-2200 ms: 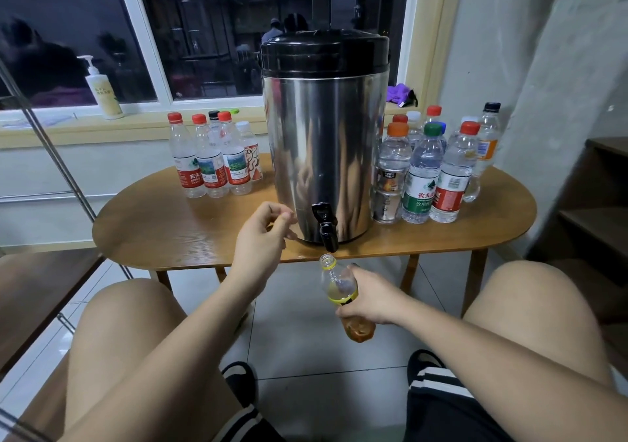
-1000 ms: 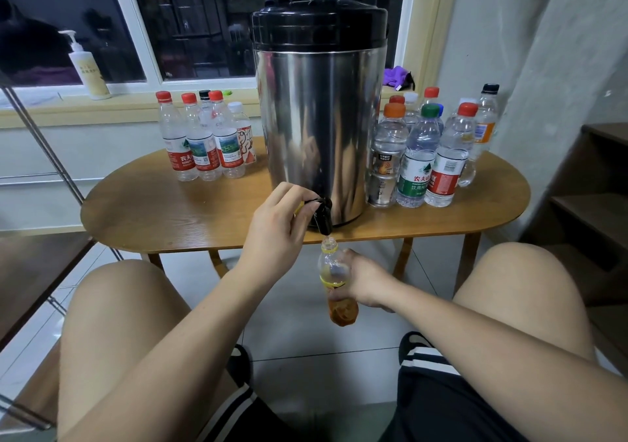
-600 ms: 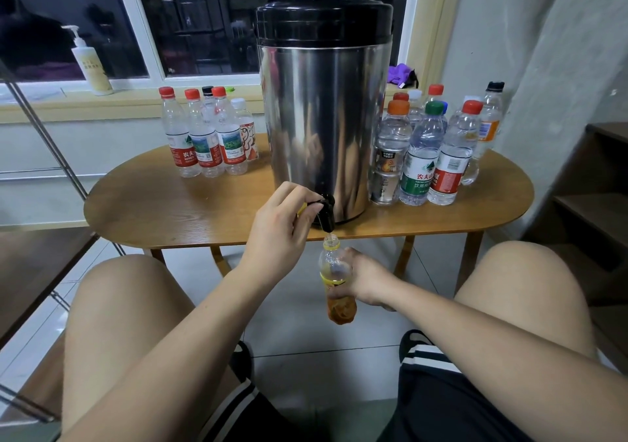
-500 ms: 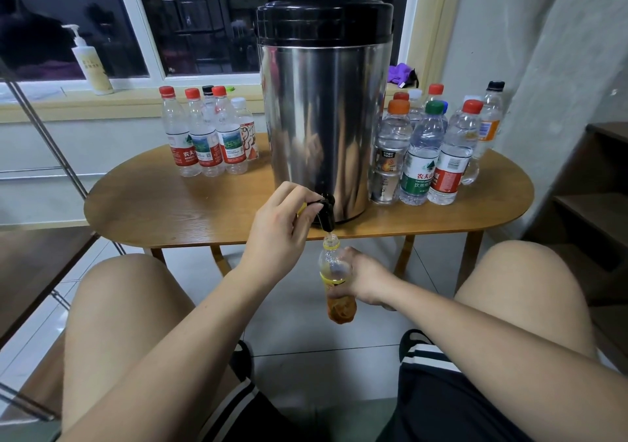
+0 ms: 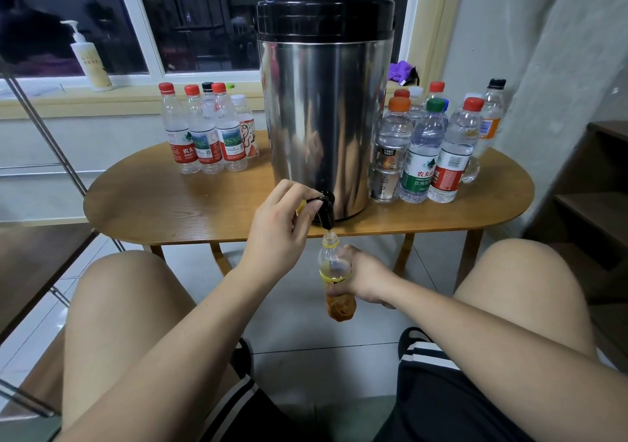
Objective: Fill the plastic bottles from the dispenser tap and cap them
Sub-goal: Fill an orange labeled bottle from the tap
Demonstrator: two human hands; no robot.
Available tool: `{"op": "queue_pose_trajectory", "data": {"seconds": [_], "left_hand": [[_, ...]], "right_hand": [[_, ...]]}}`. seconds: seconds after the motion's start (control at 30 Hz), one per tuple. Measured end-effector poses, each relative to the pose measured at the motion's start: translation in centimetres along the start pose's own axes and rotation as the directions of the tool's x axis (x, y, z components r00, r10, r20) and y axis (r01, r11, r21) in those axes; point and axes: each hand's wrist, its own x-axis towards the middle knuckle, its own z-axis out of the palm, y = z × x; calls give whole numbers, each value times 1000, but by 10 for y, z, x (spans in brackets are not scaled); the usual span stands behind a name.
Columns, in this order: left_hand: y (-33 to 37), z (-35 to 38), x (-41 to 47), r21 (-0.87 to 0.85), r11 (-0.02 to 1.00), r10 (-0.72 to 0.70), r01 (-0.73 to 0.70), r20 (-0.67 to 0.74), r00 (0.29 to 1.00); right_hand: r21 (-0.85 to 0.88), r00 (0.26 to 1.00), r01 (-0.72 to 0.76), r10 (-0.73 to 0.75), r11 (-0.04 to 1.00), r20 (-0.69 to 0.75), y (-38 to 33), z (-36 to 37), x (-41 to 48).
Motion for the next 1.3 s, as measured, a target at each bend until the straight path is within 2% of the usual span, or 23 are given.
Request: {"op": "queue_pose_trajectory", "data": {"seconds": [1.3], "left_hand": [[0,0,-1,-14,1000,-14,14,-8,1000]], "right_hand": [[34,1000,-2,2,999,5,2,2,1]]}}
